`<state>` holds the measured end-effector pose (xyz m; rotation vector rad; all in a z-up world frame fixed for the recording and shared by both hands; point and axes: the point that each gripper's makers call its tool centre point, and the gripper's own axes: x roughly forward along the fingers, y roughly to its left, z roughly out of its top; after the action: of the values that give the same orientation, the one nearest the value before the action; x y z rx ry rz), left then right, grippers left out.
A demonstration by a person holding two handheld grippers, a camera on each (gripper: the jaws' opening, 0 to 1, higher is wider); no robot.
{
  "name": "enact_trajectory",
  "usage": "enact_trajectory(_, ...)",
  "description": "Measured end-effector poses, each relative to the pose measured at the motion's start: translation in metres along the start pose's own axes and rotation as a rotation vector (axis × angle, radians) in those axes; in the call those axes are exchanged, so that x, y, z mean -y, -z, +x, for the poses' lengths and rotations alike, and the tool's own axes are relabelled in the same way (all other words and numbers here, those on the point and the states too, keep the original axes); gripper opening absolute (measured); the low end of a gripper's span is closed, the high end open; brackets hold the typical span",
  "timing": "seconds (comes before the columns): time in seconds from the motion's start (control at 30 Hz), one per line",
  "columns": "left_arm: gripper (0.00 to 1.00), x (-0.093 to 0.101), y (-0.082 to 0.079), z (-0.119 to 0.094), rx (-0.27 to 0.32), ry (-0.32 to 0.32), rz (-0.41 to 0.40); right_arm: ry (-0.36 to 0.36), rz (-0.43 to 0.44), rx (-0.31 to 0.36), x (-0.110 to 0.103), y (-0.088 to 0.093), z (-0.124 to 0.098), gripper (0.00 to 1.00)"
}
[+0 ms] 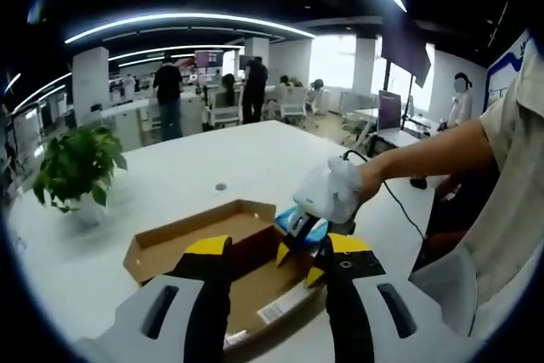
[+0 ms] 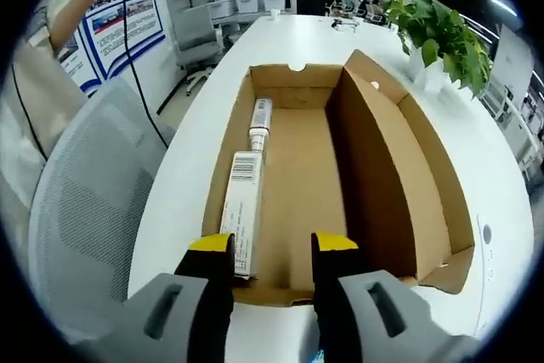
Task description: Operate the shoe box by opening the lid, removing the specified soft item, and placing it in the target area until the item is outside and the box remains undamaged.
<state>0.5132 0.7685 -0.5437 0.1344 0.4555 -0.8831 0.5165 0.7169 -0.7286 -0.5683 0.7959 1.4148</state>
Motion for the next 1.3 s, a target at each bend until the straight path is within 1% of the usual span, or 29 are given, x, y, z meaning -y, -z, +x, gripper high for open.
enact_trajectory(0.1, 0.43, -0.003, 0.003, 0.0, -0.009, -0.006, -0.003, -0.041, 0.004, -0.017, -0.003, 0.002, 0.003, 0.35)
enact_trajectory(0.17, 0.43, -0.007, 0.007, 0.0, -0.019, -0.013, -0.004, -0.069, -0.012, -0.039, -0.005, 0.005, 0.005, 0.35)
enact_trajectory(0.2, 0.43, -0.008, 0.008, 0.0, -0.022, -0.015, -0.006, -0.093, -0.031, -0.073, -0.009, 0.011, 0.007, 0.35)
enact_trajectory(0.23, 0.43, -0.009, 0.008, 0.0, -0.023, -0.016, -0.008, -0.095, -0.056, -0.096, -0.009, 0.014, 0.007, 0.33)
enact_trajectory(0.27, 0.43, -0.011, 0.008, 0.0, -0.023, -0.019, -0.011, -0.111, -0.033, -0.08, -0.013, 0.01, 0.008, 0.31)
enact_trajectory(0.3, 0.43, -0.012, 0.008, 0.0, -0.022, -0.02, -0.013, -0.111, -0.054, -0.092, -0.012, 0.011, 0.007, 0.3)
enact_trajectory(0.4, 0.43, -0.014, 0.009, 0.001, -0.024, -0.023, -0.016, -0.101, -0.11, -0.108, -0.009, 0.01, 0.008, 0.32)
enact_trajectory(0.5, 0.43, -0.014, 0.01, 0.003, -0.026, -0.022, -0.016, -0.089, -0.136, -0.124, -0.005, 0.01, 0.006, 0.31)
enact_trajectory(0.63, 0.43, -0.014, 0.011, 0.006, -0.03, -0.019, -0.018, -0.072, -0.15, -0.135, 0.001, 0.011, 0.003, 0.3)
enact_trajectory(0.87, 0.43, -0.014, 0.013, 0.007, -0.036, -0.018, -0.016, -0.089, -0.148, -0.142, -0.003, 0.015, 0.002, 0.26)
enact_trajectory(1.0, 0.43, -0.015, 0.014, 0.006, -0.036, -0.024, -0.019, -0.099, -0.159, -0.15, -0.003, 0.014, 0.002, 0.27)
enact_trajectory(1.07, 0.43, -0.015, 0.014, 0.005, -0.039, -0.025, -0.017, -0.121, -0.155, -0.148, -0.007, 0.013, 0.001, 0.3)
enact_trajectory(1.17, 0.43, -0.015, 0.017, 0.004, -0.045, -0.032, -0.014, -0.165, -0.12, -0.117, -0.016, 0.007, 0.002, 0.3)
enact_trajectory(1.2, 0.43, -0.015, 0.018, 0.004, -0.047, -0.035, -0.013, -0.16, -0.122, -0.12, -0.014, 0.007, 0.003, 0.28)
enact_trajectory(1.3, 0.43, -0.016, 0.02, 0.002, -0.051, -0.043, -0.017, -0.148, -0.125, -0.146, -0.014, 0.011, 0.01, 0.29)
